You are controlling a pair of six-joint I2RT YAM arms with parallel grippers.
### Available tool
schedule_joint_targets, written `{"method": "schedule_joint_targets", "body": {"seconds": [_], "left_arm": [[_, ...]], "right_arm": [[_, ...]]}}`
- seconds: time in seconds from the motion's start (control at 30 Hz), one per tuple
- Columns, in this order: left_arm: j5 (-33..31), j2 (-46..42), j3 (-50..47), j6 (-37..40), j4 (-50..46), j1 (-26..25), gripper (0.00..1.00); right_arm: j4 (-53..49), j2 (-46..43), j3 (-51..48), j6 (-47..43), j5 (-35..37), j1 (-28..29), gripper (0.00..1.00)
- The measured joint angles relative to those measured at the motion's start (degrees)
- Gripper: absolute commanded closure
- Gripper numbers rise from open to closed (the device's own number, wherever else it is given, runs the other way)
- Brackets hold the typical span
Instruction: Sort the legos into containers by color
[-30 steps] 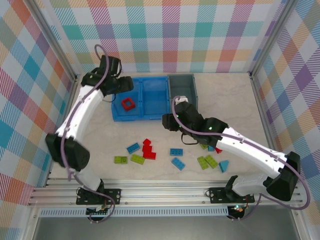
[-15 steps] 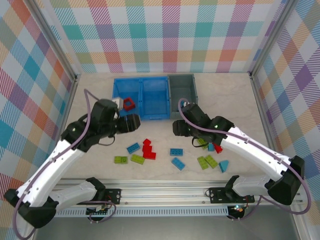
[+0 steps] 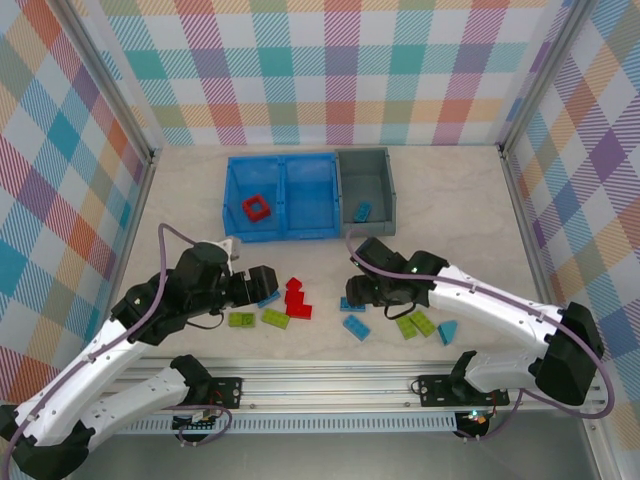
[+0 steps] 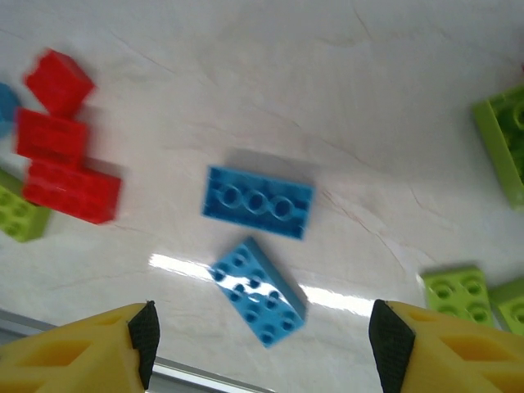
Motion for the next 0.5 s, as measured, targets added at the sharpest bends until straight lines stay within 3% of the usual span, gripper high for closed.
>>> {"method": "schedule_joint_targets", "body": {"seconds": [0.23, 0.5], "left_arm": [[2.10, 0.81, -2.47, -1.33, 5.20, -1.99, 0.17], [1.38, 5.05, -4.33, -2.91, 11.89, -8.70, 0.17]], "right_arm": [[-4.44, -3.10, -5.92, 3.41, 1.84, -5.20, 0.31], [-7.04, -4.02, -9.51, 6.97, 2.67, -10.82, 0.26]]}}
